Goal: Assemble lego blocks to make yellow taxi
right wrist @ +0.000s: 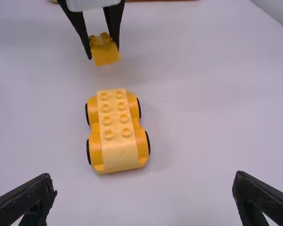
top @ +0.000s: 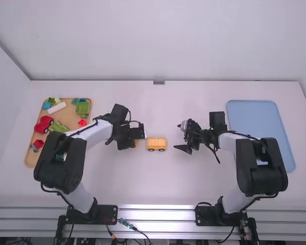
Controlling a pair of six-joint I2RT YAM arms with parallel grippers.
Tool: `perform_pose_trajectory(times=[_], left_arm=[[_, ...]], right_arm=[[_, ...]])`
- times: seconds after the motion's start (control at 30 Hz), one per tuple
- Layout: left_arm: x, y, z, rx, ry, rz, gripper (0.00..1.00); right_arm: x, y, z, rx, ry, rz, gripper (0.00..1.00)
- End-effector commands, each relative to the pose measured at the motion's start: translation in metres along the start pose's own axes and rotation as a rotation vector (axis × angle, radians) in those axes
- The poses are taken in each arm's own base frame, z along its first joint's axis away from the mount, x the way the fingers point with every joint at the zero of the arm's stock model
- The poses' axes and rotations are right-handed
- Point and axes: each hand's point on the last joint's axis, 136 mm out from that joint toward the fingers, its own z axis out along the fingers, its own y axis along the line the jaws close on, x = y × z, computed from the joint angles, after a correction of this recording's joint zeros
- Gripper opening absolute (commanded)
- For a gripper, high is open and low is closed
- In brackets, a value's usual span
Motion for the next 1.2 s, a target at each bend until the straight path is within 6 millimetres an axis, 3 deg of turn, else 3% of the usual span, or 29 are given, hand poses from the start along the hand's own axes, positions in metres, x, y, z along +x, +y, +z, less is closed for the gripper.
perform_pose_trajectory(times=[0.0, 0.17, 0.27, 0.5, 0.63, 0.73, 0.87, 0.9, 1.17], left_arm=[[-0.007, 0.000, 0.002, 0.066, -0.006, 0.045, 0.02], [-0.007, 0.007, 0.008, 0.079, 0.001, 0.049, 0.02], [-0.001, 0.002, 0.018, 0.083, 0.000, 0.141, 0.02], [0.008, -0.003, 0.027, 0.077, 0.021, 0.137, 0.07], [0.007, -0.001, 0.027, 0.067, 0.021, 0.118, 0.19], [0.005, 0.003, 0.027, 0.051, 0.012, 0.087, 0.41], [0.005, 0.006, 0.027, 0.037, 0.010, 0.066, 0.58], [0.005, 0.007, 0.027, 0.036, 0.011, 0.064, 0.99], [0.012, 0.006, 0.025, 0.031, 0.055, 0.027, 0.99]], right_arm=[[0.001, 0.002, 0.003, -0.016, -0.008, 0.016, 0.99], [0.000, 0.002, 0.003, -0.015, -0.009, 0.013, 0.99], [0.002, 0.002, 0.003, -0.013, -0.001, 0.016, 0.99], [0.001, 0.002, 0.003, -0.015, -0.005, 0.017, 0.99], [0.001, 0.002, 0.003, -0.015, -0.004, 0.017, 0.99], [0.001, 0.002, 0.003, -0.015, -0.004, 0.018, 0.99], [0.002, 0.003, 0.003, -0.017, -0.003, 0.020, 0.99], [0.002, 0.003, 0.003, -0.018, -0.002, 0.023, 0.99], [0.003, 0.004, 0.003, -0.021, 0.001, 0.023, 0.99]])
